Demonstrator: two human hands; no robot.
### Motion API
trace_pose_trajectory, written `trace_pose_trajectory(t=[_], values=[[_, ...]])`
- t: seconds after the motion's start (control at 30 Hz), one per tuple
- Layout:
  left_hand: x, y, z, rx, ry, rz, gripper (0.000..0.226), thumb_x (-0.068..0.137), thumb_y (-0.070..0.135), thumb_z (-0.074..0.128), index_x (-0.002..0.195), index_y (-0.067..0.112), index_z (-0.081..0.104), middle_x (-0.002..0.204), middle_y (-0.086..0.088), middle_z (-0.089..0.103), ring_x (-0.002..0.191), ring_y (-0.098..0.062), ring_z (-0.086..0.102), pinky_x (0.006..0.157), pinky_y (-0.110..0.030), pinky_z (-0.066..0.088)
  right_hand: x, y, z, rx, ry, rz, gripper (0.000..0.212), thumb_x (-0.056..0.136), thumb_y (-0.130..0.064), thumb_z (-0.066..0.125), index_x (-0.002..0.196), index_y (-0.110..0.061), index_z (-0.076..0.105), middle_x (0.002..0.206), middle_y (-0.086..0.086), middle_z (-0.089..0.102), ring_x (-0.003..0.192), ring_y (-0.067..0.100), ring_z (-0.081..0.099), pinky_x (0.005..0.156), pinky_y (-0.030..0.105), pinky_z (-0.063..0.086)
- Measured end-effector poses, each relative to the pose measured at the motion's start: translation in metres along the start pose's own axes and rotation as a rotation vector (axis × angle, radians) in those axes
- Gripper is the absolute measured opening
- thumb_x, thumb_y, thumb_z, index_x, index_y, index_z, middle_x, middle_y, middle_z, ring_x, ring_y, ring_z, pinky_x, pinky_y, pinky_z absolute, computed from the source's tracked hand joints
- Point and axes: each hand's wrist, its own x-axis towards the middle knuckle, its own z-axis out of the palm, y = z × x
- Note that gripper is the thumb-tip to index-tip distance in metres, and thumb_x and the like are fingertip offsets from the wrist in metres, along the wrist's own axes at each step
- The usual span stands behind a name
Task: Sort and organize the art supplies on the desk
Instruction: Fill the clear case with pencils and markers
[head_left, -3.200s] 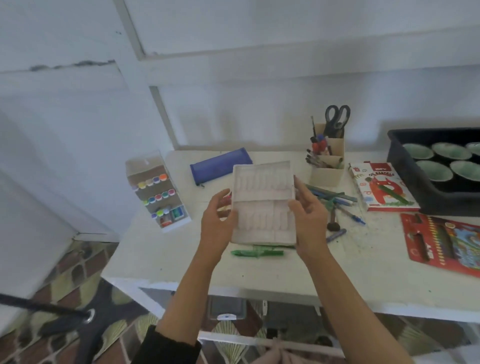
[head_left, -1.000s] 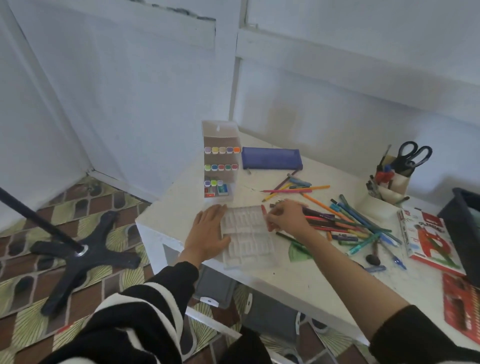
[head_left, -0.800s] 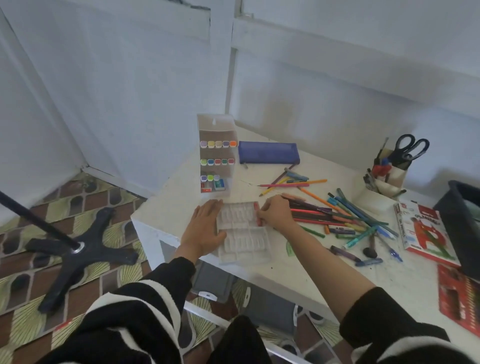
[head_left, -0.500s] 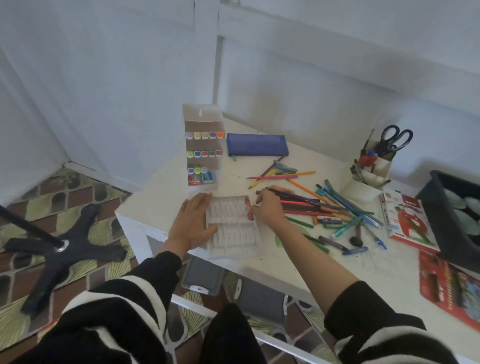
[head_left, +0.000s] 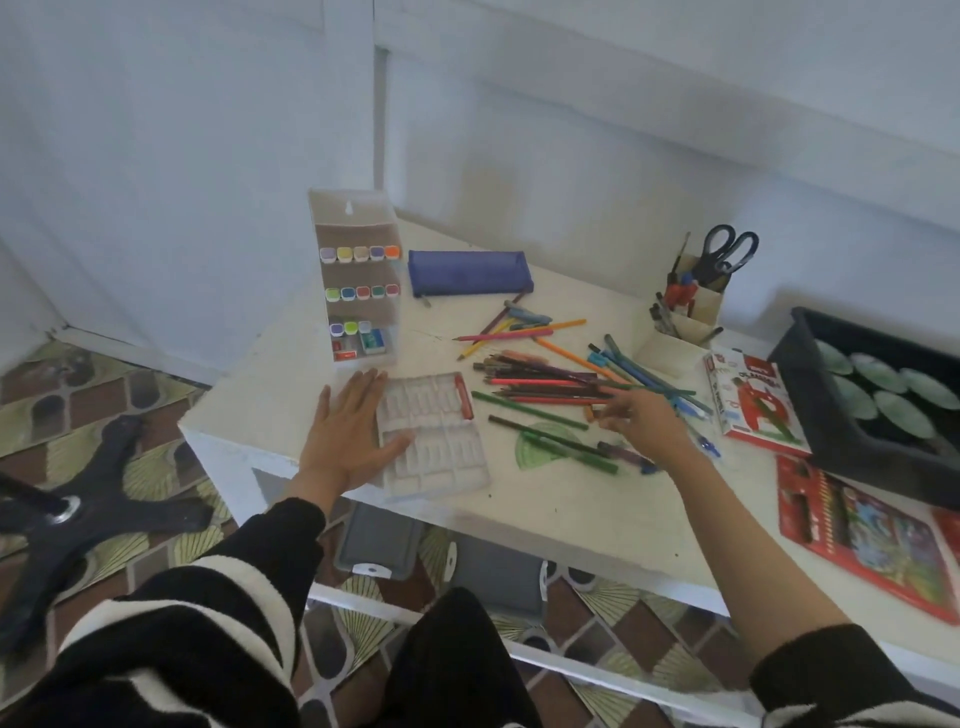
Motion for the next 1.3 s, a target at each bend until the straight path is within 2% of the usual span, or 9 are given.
trace_pose_trajectory(t=[0.1, 0.2, 0.3, 0.53, 0.67, 0.83, 1.03, 1.13, 1.3], values=[[0.0, 0.001, 0.0, 0.003, -0.003, -0.006, 0.104, 0.067, 0.078, 0.006, 0.152, 0.019, 0.01, 0.16, 0.0, 0.007, 0.148, -0.017, 0.002, 0.117, -0.043, -0.007, -0.014, 0.017, 0.002, -0.212, -0.085, -0.009, 0.014, 0.085, -0.023, 0.067, 0.099, -0.023, 0.07, 0.104, -0.005, 0.057, 0.09, 0.015, 0.055, 0.062, 0.022, 0.045], [0.0, 0.002, 0.0, 0.017, 0.003, -0.013, 0.102, 0.068, 0.078, 0.005, 0.152, 0.02, 0.01, 0.16, 0.001, 0.008, 0.148, -0.017, 0.002, 0.116, -0.043, -0.009, -0.02, 0.021, 0.01, -0.211, -0.036, -0.04, 0.009, 0.084, -0.022, 0.068, 0.092, -0.027, 0.069, 0.106, -0.007, 0.051, 0.1, 0.017, 0.053, 0.07, 0.029, 0.047], [0.0, 0.002, -0.001, 0.012, 0.019, -0.016, 0.1, 0.069, 0.077, 0.007, 0.152, 0.021, 0.013, 0.16, 0.002, 0.01, 0.148, -0.016, 0.003, 0.117, -0.044, -0.008, -0.02, 0.019, 0.012, -0.185, -0.044, -0.05, 0.01, 0.086, -0.019, 0.065, 0.094, -0.025, 0.067, 0.109, -0.01, 0.052, 0.101, 0.013, 0.051, 0.071, 0.026, 0.041], [0.0, 0.002, 0.0, -0.032, 0.028, -0.025, 0.099, 0.07, 0.075, 0.007, 0.152, 0.02, 0.013, 0.16, 0.003, 0.008, 0.148, -0.015, 0.0, 0.116, -0.042, -0.011, -0.018, -0.019, 0.01, 0.22, 0.153, -0.233, 0.019, 0.09, 0.002, 0.054, 0.089, -0.016, 0.059, 0.086, -0.006, 0.06, 0.061, 0.011, 0.057, 0.056, 0.02, 0.044], [0.0, 0.001, -0.001, -0.042, 0.023, -0.027, 0.098, 0.07, 0.075, 0.006, 0.152, 0.02, 0.011, 0.16, 0.003, 0.007, 0.148, -0.015, -0.001, 0.118, -0.042, -0.009, -0.012, -0.061, 0.023, 0.217, 0.07, -0.484, 0.022, 0.087, 0.011, 0.052, 0.092, -0.008, 0.062, 0.092, -0.003, 0.058, 0.081, 0.015, 0.061, 0.073, 0.025, 0.053], [-0.002, 0.002, -0.003, -0.059, 0.008, -0.025, 0.098, 0.07, 0.075, 0.007, 0.152, 0.021, 0.011, 0.16, 0.003, 0.006, 0.148, -0.015, -0.001, 0.117, -0.042, -0.01, 0.006, -0.101, 0.056, -0.006, -0.024, -0.702, 0.031, 0.078, 0.015, 0.06, 0.098, -0.009, 0.064, 0.108, 0.005, 0.054, 0.089, 0.021, 0.059, 0.081, 0.027, 0.051], [0.0, 0.001, -0.001, -0.064, 0.02, -0.021, 0.096, 0.072, 0.074, 0.009, 0.152, 0.021, 0.013, 0.16, 0.003, 0.009, 0.148, -0.014, 0.001, 0.117, -0.041, -0.008, 0.015, -0.123, 0.08, -0.132, -0.122, -0.783, 0.022, 0.086, 0.006, 0.052, 0.098, -0.009, 0.063, 0.116, 0.007, 0.054, 0.1, 0.021, 0.054, 0.086, 0.019, 0.039], [0.0, 0.002, 0.0, -0.056, 0.022, -0.032, 0.096, 0.071, 0.073, 0.008, 0.152, 0.022, 0.013, 0.16, 0.004, 0.009, 0.148, -0.014, 0.002, 0.117, -0.042, -0.007, 0.018, -0.12, 0.087, -0.18, -0.066, -0.819, 0.026, 0.086, 0.007, 0.052, 0.097, -0.014, 0.062, 0.121, 0.001, 0.058, 0.103, 0.021, 0.049, 0.087, 0.024, 0.037], [0.001, 0.003, 0.0, -0.063, 0.026, -0.043, 0.094, 0.072, 0.073, 0.01, 0.152, 0.022, 0.013, 0.16, 0.005, 0.009, 0.147, -0.013, 0.001, 0.118, -0.043, -0.005, 0.014, -0.112, 0.099, 0.014, -0.003, -0.691, 0.018, 0.092, -0.013, 0.056, 0.107, -0.007, 0.063, 0.14, 0.005, 0.048, 0.121, 0.022, 0.045, 0.105, 0.034, 0.035]])
